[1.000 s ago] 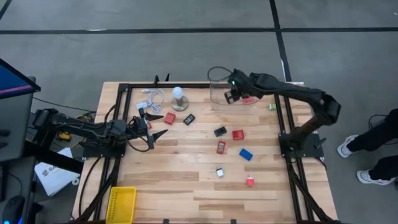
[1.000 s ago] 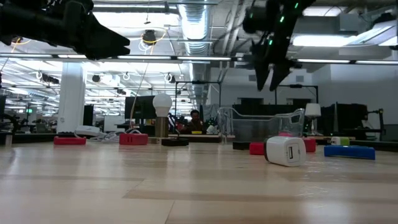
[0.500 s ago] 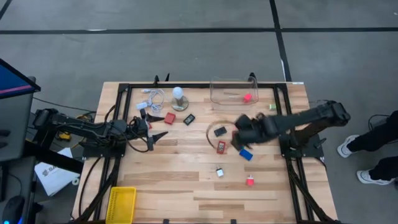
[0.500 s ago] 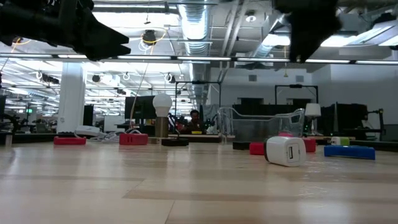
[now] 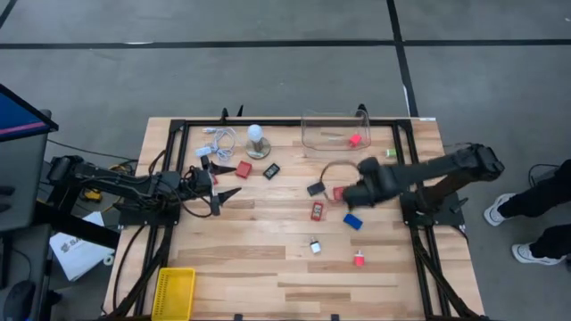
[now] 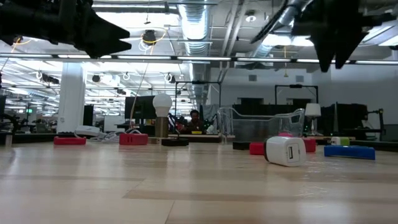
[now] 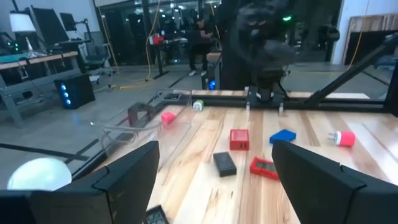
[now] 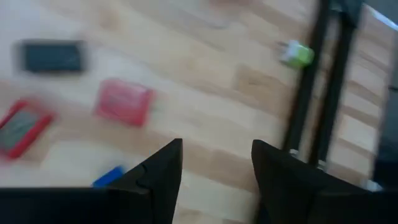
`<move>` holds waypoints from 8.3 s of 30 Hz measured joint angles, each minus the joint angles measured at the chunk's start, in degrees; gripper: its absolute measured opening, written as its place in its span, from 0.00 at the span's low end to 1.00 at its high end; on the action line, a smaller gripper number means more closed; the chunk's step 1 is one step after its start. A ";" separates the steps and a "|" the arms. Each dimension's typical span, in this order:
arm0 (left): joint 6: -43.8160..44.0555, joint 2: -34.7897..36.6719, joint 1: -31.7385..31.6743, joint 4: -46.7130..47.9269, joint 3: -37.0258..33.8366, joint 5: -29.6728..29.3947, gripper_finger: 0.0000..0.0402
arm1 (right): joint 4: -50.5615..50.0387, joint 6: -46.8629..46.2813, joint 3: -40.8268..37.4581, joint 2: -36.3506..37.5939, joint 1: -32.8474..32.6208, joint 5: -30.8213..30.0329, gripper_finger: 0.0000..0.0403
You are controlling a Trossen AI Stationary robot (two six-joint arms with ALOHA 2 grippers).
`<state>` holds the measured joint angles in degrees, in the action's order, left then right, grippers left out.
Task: Pick & Place Office items
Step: Adjust the transparent bin, then put the green charger adapter into the transparent bin
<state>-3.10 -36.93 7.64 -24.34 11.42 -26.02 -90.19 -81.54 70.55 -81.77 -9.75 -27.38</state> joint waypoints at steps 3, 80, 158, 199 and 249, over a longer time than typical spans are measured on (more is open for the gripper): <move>-0.96 0.00 0.00 -0.13 -0.02 0.00 0.77 | 0.18 6.23 -1.11 -0.22 10.61 0.07 0.41; 0.40 0.00 0.00 -1.64 0.02 6.71 0.77 | 45.22 20.50 -29.00 -0.08 69.00 8.27 0.00; 0.84 0.02 0.00 -2.73 0.04 8.04 0.77 | 51.98 24.66 -28.89 13.63 52.03 5.70 0.00; 1.91 0.00 0.24 -1.68 0.04 8.15 0.77 | 10.01 2.31 -14.93 6.90 28.70 -5.37 0.00; 1.87 0.01 1.62 -2.68 0.04 8.15 0.77 | 48.63 8.09 -41.17 4.80 35.43 1.03 0.00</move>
<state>-1.23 -36.92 9.26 -27.03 11.46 -17.87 -41.56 -73.45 29.39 -76.97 25.69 -26.35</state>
